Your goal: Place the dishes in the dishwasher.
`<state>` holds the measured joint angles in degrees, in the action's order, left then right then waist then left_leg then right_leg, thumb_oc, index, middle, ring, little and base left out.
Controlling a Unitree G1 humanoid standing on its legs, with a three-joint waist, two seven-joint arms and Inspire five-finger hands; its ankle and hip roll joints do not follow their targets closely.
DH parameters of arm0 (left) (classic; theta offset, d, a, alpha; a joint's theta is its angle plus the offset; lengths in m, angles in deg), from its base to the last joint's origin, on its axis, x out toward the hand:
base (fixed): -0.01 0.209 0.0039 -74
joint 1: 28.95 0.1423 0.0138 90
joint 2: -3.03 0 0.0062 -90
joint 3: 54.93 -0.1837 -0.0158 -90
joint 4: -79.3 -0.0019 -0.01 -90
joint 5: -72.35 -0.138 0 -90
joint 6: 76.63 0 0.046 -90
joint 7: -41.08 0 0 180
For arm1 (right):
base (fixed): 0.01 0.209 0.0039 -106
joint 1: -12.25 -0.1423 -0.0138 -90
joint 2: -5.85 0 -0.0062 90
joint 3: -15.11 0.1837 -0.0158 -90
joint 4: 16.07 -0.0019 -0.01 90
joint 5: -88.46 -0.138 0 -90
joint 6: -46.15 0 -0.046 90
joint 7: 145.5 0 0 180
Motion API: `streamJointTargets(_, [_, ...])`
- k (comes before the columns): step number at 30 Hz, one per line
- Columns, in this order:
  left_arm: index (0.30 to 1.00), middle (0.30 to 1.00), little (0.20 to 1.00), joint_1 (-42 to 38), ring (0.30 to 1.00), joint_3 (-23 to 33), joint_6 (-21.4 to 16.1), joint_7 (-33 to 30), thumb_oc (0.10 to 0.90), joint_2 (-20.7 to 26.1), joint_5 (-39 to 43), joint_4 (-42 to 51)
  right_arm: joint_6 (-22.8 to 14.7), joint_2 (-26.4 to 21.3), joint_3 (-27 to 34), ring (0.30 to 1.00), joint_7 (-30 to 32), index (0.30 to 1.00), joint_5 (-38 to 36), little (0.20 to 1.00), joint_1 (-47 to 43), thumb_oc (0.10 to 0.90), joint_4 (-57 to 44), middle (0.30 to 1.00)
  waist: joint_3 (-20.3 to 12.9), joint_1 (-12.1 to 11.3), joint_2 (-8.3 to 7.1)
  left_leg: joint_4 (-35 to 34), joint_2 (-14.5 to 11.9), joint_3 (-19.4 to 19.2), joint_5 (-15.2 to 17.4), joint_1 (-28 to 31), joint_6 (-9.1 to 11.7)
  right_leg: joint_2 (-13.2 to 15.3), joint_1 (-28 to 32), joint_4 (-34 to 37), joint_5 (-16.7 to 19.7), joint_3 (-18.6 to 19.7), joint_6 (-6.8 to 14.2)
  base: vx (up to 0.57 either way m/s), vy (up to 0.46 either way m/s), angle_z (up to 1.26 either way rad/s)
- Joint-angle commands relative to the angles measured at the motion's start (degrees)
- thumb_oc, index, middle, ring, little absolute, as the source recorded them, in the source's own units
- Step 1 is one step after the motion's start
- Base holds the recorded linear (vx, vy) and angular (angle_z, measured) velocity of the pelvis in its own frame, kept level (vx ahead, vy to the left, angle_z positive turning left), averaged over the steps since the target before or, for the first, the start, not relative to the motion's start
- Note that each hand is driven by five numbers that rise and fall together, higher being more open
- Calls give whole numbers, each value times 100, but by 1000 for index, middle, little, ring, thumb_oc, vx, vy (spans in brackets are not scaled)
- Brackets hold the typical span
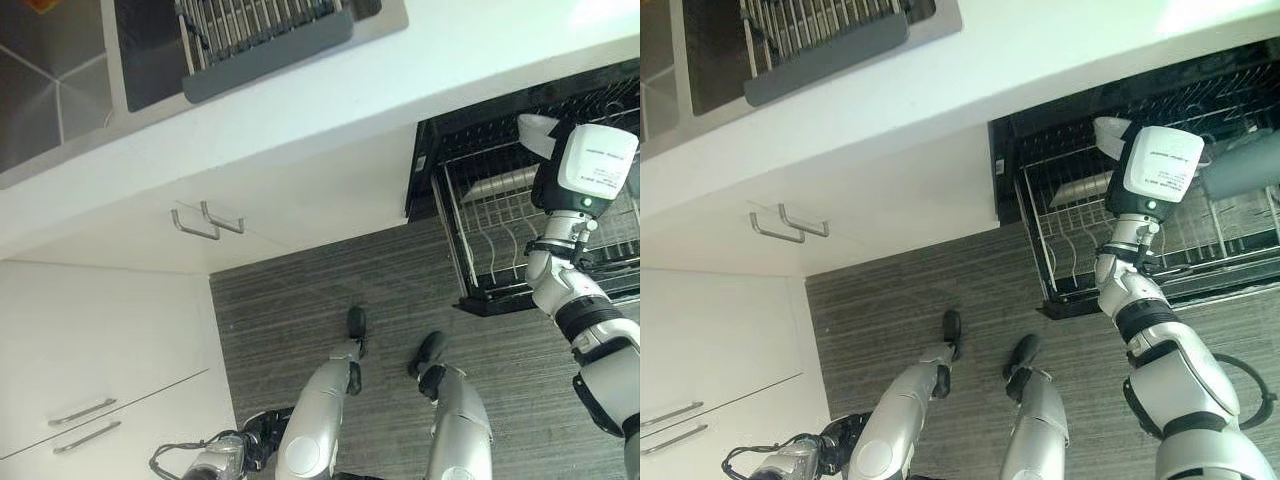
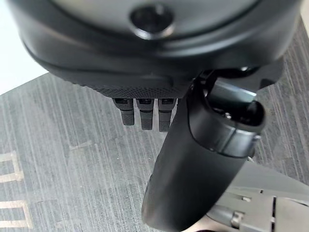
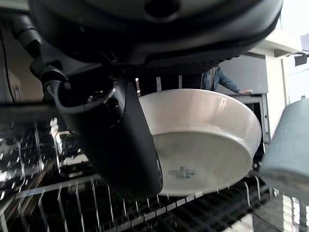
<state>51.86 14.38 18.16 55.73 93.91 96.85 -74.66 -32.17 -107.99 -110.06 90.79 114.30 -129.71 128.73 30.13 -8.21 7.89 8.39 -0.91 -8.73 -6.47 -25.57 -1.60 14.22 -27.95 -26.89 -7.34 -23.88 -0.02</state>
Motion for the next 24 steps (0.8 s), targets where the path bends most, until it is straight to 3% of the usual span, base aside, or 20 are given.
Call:
streamJointTargets(1, [900,900,900,39,900,-49,-245,273,800,-12,380,228,329,-475,-198,300,451,300,302,300,-901,400,60,300,-259,-23,-104,880,-18,229,1186,-4,393,-102,522,970,305,586,824,-41,29,5])
streamJointTargets(5, [900,900,900,-14,900,-200,-234,217,800,-39,462,394,641,-335,-373,300,372,300,249,300,-992,400,295,300,-158,-73,-64,880,29,261,1139,-120,386,-64,409,970,371,550,836,-26,27,0])
streamJointTargets(16, [900,900,900,71,900,-375,-206,90,800,-84,588,719,637,108,-470,300,190,300,40,300,-905,400,567,300,-38,-158,28,880,129,351,1084,-285,368,-33,253,970,456,546,848,10,10,4])
streamJointTargets(17, [900,900,900,95,900,-413,-203,63,800,-79,622,781,535,169,-441,533,44,533,-2,533,-920,555,615,533,-37,-173,40,880,141,368,1074,-299,369,-25,242,970,465,540,850,23,8,7])
streamJointTargets(18, [900,900,900,112,900,-429,-129,23,800,-82,635,889,420,236,-428,900,-149,900,-178,900,-909,800,656,900,-36,-192,63,880,146,374,1057,-328,378,-14,223,970,478,526,852,24,7,5])
streamJointTargets(21, [900,900,900,127,900,-431,-63,-2,800,-89,636,954,277,315,-391,900,-232,900,-258,900,-888,800,712,900,-35,-208,77,880,143,363,1054,-351,379,-4,203,970,485,511,852,12,2,5])
streamJointTargets(24, [900,900,900,165,900,-453,-63,-8,800,-104,606,991,-203,457,-244,900,-432,900,-746,900,-910,800,762,900,-34,-226,109,880,141,351,1046,-376,384,17,173,970,503,491,855,0,0,0])
